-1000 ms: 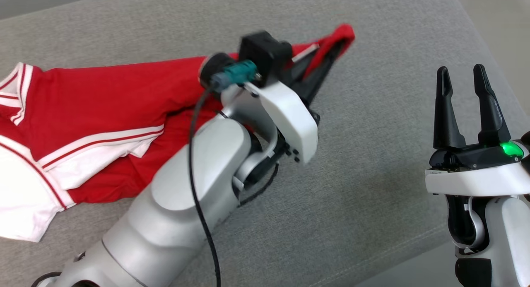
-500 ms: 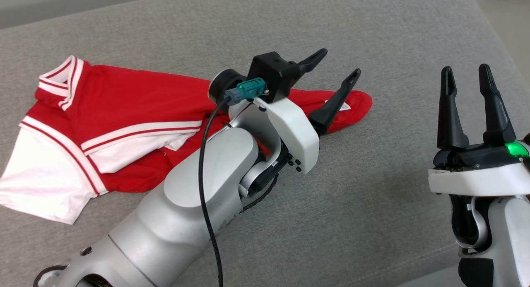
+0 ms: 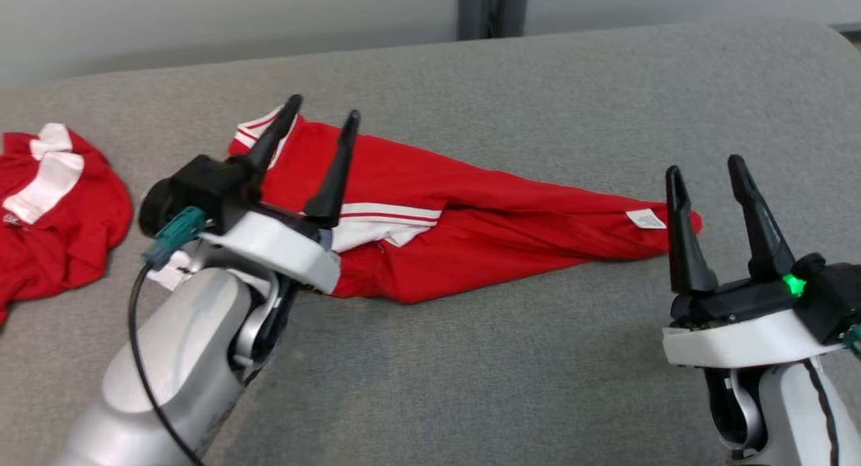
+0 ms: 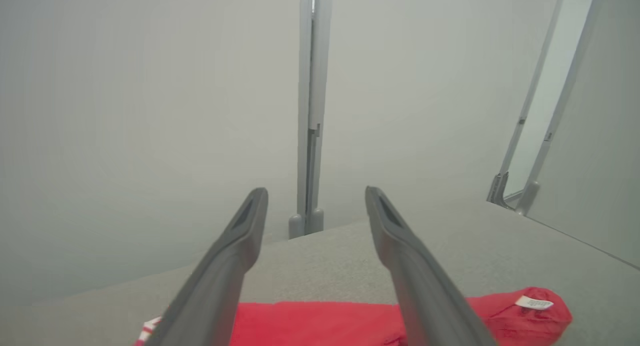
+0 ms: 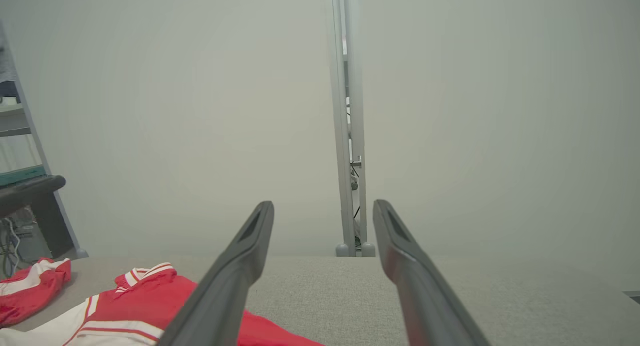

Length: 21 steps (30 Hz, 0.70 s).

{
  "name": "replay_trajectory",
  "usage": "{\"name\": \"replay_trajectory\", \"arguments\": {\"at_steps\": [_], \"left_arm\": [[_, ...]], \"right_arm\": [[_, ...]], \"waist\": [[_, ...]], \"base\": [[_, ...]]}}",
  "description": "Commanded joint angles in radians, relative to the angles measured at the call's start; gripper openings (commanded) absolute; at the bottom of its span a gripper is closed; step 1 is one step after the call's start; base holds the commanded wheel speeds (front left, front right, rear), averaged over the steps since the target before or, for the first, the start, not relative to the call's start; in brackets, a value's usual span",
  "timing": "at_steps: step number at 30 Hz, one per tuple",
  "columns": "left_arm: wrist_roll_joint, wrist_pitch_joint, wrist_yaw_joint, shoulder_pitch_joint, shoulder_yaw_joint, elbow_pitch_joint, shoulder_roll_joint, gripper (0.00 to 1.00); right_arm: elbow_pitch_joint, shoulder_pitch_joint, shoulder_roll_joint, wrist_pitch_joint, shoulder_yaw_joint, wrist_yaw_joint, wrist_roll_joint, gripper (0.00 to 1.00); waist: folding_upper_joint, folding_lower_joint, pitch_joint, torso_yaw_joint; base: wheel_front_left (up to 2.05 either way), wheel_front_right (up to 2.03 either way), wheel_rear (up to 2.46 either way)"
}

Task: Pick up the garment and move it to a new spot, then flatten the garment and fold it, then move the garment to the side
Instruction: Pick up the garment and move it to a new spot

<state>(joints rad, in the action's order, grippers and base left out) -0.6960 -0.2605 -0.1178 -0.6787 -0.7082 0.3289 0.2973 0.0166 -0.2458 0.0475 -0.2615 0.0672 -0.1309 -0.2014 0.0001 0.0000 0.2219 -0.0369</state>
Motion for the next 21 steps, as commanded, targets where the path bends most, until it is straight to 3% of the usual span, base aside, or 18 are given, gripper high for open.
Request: {"name": "replay_trajectory", "arguments": {"at_steps": [1, 7, 12, 21], "left_arm": [[0.041, -0.005, -0.021, 0.061, 0.06, -0.059, 0.029, 1.0], [0.128, -0.005, -0.033, 0.272, 0.216, -0.199, 0.069, 1.0], [0.204, -0.005, -0.004, 0.428, 0.311, -0.268, 0.04, 1.0], [0.319, -0.005, 0.066, 0.588, 0.458, -0.284, -0.11, 1.0]], "right_arm": [[0.004, 0.018, 0.006, -0.005, 0.008, 0.0, 0.018, 1.0], [0.014, 0.052, 0.006, -0.005, 0.032, 0.0, 0.021, 1.0], [0.026, 0.079, 0.006, -0.005, 0.059, 0.0, 0.033, 1.0], [0.038, 0.107, 0.006, -0.005, 0.085, 0.0, 0.017, 1.0]], "waist": [[-0.0001, 0.0, -0.061, 0.067], [-0.0001, 0.0, -0.107, 0.114], [-0.0001, 0.0, -0.133, 0.151], [-0.0001, 0.0, -0.149, 0.169]], "base": [[0.0, 0.0, 0.0], [0.0, 0.0, 0.0], [0.0, 0.0, 0.0], [0.0, 0.0, 0.0]]}}
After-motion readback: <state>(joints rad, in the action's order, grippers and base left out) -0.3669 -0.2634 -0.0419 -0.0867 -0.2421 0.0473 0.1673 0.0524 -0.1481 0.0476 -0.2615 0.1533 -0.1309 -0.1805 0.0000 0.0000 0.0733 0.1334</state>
